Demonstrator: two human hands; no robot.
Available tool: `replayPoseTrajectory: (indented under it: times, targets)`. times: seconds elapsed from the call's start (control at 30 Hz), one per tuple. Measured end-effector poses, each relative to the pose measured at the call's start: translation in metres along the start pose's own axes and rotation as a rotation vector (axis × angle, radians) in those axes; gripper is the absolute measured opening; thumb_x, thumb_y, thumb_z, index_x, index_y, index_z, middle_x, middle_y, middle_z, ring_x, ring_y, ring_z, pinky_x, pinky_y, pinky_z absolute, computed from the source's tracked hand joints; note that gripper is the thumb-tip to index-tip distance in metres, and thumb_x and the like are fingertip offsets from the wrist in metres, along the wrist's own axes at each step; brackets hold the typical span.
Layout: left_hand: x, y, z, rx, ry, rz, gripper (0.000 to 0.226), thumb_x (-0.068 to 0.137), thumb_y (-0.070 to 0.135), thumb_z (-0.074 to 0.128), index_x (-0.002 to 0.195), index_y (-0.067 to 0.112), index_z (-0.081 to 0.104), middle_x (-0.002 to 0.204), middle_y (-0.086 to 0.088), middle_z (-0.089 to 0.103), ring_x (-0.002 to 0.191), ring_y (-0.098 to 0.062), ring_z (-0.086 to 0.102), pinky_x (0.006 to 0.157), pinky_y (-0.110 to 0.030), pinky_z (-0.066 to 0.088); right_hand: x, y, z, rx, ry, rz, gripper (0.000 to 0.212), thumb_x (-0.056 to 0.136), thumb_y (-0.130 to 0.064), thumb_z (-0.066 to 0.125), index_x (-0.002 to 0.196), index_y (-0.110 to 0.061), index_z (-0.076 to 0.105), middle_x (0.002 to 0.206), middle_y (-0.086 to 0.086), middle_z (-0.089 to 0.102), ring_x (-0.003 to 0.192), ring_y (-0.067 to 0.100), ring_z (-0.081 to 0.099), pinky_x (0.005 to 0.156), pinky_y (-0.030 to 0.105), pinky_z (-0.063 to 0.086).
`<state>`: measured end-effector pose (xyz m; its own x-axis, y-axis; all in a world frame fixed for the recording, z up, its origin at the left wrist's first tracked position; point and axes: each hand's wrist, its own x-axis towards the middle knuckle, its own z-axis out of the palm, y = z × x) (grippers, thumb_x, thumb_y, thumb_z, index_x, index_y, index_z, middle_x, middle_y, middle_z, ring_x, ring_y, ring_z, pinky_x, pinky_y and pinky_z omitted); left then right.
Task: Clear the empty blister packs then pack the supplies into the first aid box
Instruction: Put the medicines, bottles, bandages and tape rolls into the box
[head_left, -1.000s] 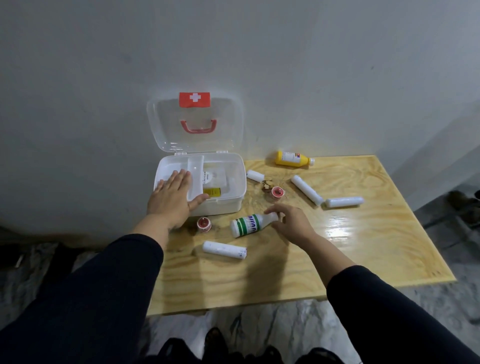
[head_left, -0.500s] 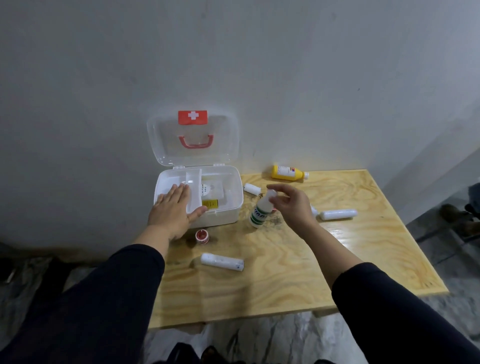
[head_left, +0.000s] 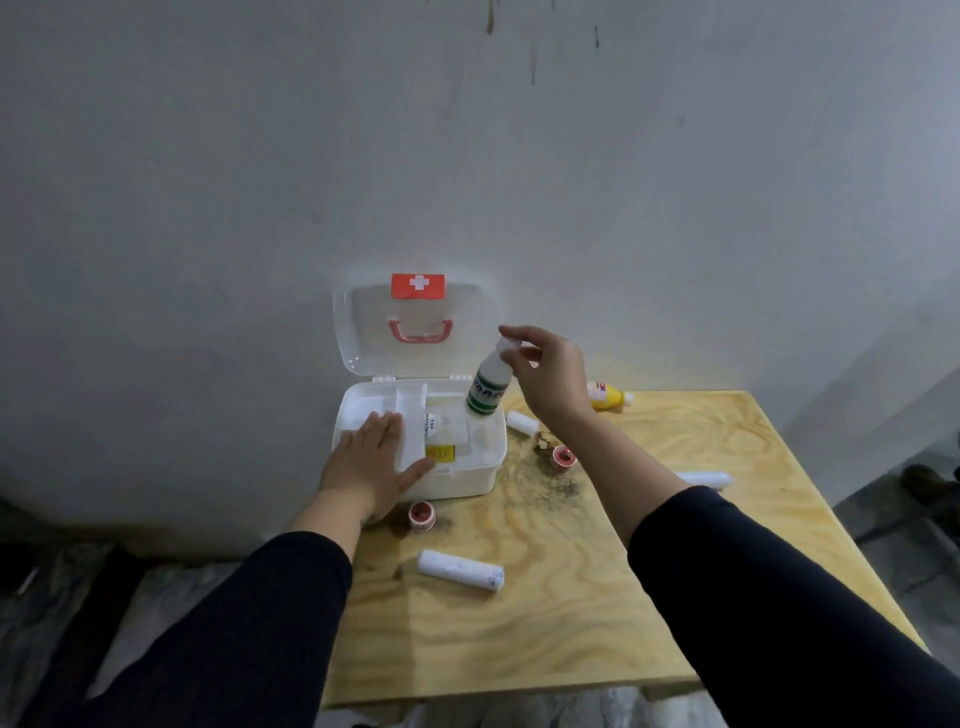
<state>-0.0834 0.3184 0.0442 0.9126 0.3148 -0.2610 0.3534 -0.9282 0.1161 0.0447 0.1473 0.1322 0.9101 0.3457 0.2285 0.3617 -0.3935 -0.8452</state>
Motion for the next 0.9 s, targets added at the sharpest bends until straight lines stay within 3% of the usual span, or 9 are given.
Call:
replayPoseTrajectory:
  times: [0.27, 0.47, 0.63, 0.8, 0.9]
  targets:
    - [-0.001, -0.003, 0.001, -0.036, 0.001, 0.006, 0.087, 0.090, 0.069, 0.017, 0.154, 0.015, -0.002, 0.164, -0.001, -0.003, 0.151, -0.016, -0.005, 0.123, -0.039, 0.002, 0.000, 0.019, 0.036, -0.221, -0.079, -0.061, 0.029, 0.087, -0.004, 0.059, 0.114, -0.010, 0.067, 0.118, 0.006, 0.066, 0.102, 0.022, 0.062, 0.087, 0.024, 0.045]
    - [0.001, -0.004, 0.005, -0.057, 0.011, 0.011, 0.087, 0.090, 0.070, 0.017, 0.154, 0.016, -0.004, 0.164, -0.001, -0.005, 0.151, -0.017, -0.008, 0.123, -0.038, -0.001, -0.004, 0.039, 0.050, -0.279, -0.139, 0.031, 0.029, 0.085, 0.001, 0.059, 0.112, -0.008, 0.067, 0.118, 0.009, 0.066, 0.105, 0.022, 0.060, 0.084, 0.018, 0.041]
    - [0.000, -0.004, 0.003, -0.045, 0.015, 0.013, 0.086, 0.090, 0.070, 0.017, 0.154, 0.016, -0.003, 0.164, -0.001, -0.005, 0.151, -0.017, -0.007, 0.123, -0.038, 0.000, 0.001, 0.038, 0.057, -0.312, -0.192, 0.017, 0.031, 0.085, -0.001, 0.059, 0.114, -0.011, 0.066, 0.119, 0.006, 0.065, 0.106, 0.021, 0.060, 0.085, 0.020, 0.043]
    - [-0.001, -0.004, 0.002, -0.041, 0.013, 0.011, 0.087, 0.089, 0.070, 0.016, 0.154, 0.016, -0.004, 0.164, -0.001, -0.005, 0.151, -0.017, -0.007, 0.123, -0.038, 0.000, 0.001, 0.040, 0.053, -0.286, -0.232, 0.021, 0.032, 0.083, -0.005, 0.065, 0.114, -0.014, 0.066, 0.120, 0.007, 0.065, 0.109, 0.021, 0.061, 0.094, 0.031, 0.050]
    - [-0.002, -0.004, 0.003, -0.038, 0.016, 0.013, 0.087, 0.089, 0.070, 0.015, 0.154, 0.016, -0.004, 0.164, -0.001, -0.005, 0.151, -0.017, -0.008, 0.123, -0.039, 0.001, 0.000, 0.042, 0.042, -0.184, -0.184, 0.041, 0.028, 0.085, -0.010, 0.065, 0.112, -0.014, 0.066, 0.118, 0.006, 0.067, 0.108, 0.019, 0.062, 0.089, 0.029, 0.052]
